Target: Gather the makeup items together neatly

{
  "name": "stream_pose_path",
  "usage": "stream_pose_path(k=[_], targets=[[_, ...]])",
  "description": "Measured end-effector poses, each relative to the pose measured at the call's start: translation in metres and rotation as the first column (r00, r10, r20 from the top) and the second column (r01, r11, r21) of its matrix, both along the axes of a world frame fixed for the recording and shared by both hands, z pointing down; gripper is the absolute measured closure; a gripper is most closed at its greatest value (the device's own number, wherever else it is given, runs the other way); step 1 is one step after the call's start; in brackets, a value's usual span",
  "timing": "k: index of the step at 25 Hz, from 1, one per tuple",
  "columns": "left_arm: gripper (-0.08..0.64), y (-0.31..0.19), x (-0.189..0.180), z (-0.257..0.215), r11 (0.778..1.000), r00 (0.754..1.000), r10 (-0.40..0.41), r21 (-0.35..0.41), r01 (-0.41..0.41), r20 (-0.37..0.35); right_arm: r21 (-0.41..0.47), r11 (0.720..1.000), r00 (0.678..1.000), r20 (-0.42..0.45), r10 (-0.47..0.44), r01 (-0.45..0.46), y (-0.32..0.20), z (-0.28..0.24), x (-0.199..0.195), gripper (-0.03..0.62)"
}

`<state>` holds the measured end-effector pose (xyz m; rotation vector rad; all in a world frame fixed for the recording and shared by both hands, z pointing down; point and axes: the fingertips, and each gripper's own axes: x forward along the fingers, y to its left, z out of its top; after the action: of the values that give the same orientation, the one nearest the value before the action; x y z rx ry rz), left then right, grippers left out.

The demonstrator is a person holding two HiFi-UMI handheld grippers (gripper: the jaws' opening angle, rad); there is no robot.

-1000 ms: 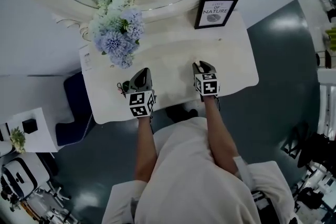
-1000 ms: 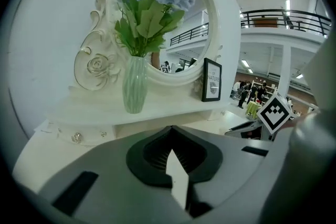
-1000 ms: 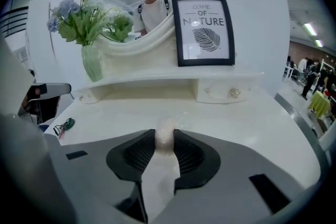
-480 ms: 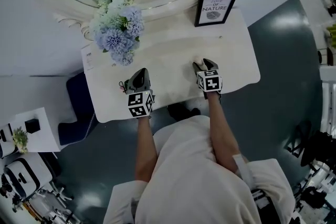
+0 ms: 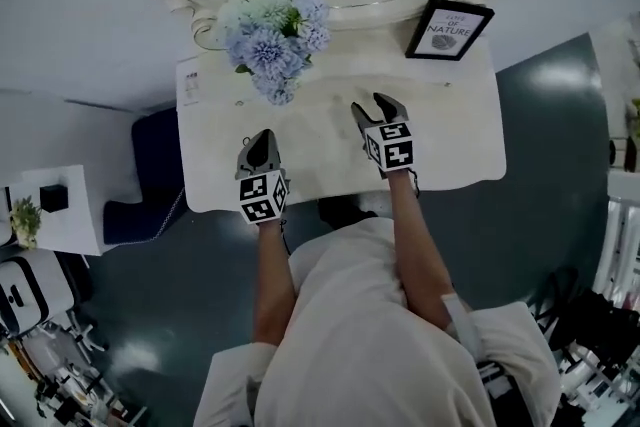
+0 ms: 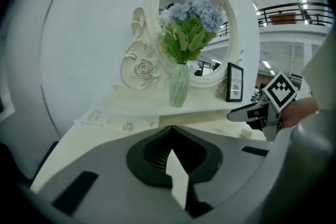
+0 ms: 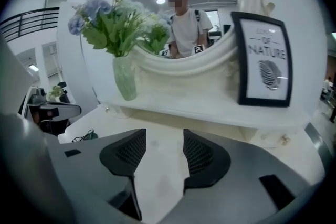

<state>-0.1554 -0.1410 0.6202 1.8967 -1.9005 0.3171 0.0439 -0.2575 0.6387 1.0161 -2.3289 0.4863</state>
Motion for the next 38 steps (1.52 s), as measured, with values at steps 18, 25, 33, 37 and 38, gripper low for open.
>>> stream_pose_path(k=[18, 25, 33, 37, 38], targets=[[0.546, 0.082, -0.112, 0.023, 0.955, 0.957, -0.29, -0.061, 0.29, -0.002, -0.136, 0.767, 0.773, -0.014, -0.634, 0.627, 0.154, 0.051, -0.24, 0.377], [0.546, 0.084, -0.125, 0.027, 0.946, 0.948, -0.319, -0.067, 0.317, -0.012, -0.184, 0.712, 0.726, 0.014, -0.688, 0.678, 0.191, 0.05, -0.262, 0.402], [0.546, 0.08, -0.126, 0.029, 0.947, 0.949, -0.315, -0.069, 0.313, -0.015, -0.216, 0.702, 0.697, -0.11, -0.708, 0.679, 0.206, 0.064, -0.265, 0.472], [0.546, 0.081, -0.121, 0.029, 0.95, 0.952, -0.306, -0.069, 0.304, -0.016, -0.208, 0.726, 0.72, -0.121, -0.684, 0.655, 0.201, 0.062, -0.263, 0.527], [0.546, 0.082, -0.119, 0.029, 0.951, 0.953, -0.303, -0.07, 0.301, -0.017, -0.2, 0.734, 0.727, -0.122, -0.676, 0.649, 0.199, 0.062, -0.261, 0.535]])
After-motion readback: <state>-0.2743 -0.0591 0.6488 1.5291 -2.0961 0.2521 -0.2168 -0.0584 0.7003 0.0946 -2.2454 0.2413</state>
